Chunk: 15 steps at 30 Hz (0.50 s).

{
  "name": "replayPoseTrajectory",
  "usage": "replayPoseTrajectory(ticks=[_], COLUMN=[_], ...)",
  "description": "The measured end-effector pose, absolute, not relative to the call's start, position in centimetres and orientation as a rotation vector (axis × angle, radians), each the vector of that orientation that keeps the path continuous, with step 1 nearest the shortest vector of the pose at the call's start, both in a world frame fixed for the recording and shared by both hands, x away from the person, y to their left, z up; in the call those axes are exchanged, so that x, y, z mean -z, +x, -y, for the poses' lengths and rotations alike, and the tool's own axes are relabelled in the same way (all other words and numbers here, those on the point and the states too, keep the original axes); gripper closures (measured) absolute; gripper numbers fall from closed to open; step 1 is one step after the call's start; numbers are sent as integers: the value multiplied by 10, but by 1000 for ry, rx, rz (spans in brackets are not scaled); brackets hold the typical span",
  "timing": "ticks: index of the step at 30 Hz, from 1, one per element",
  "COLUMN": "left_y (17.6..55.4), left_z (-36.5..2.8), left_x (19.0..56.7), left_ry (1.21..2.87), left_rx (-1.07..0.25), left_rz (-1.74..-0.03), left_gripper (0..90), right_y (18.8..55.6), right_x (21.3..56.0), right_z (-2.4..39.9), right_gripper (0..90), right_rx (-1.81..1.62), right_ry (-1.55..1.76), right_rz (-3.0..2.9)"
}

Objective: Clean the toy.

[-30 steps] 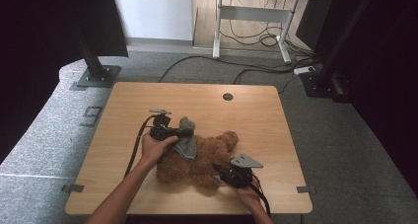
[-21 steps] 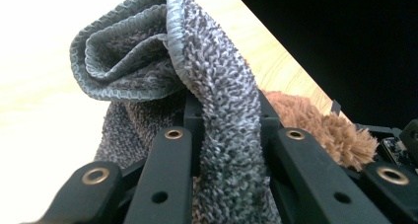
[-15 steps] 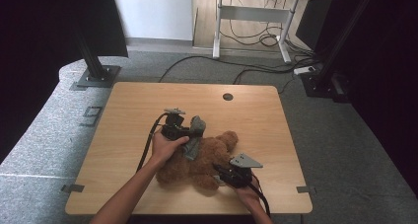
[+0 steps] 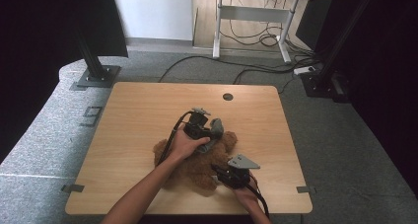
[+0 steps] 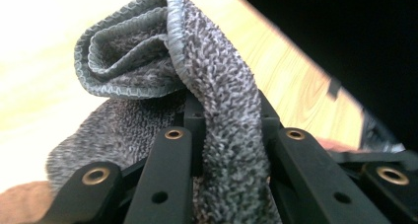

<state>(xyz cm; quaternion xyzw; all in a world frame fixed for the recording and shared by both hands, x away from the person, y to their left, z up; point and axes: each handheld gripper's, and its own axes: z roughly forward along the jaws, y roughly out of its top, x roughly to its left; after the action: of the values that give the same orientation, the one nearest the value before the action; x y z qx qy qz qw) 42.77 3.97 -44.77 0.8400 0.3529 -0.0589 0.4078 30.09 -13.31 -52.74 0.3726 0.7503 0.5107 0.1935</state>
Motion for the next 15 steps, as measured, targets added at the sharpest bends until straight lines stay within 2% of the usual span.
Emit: replayPoseTrajectory(ticks=[3,6,15], left_y=[430,433,428], left_z=[-40,-49,-117], left_x=[452,451,450], left_ry=[2145,2167,2076], left_rx=[185,163,130], left_rz=[-915,-951,-1051], left_gripper=[753,754,755], right_y=[300,297,289], right_x=[528,528,529], right_z=[132,130,127], right_gripper=[587,591,596], right_rx=[-1412,-1373,-1316], right_ry=[1043,1017,969], right_rz=[-2110,-2113,-2117])
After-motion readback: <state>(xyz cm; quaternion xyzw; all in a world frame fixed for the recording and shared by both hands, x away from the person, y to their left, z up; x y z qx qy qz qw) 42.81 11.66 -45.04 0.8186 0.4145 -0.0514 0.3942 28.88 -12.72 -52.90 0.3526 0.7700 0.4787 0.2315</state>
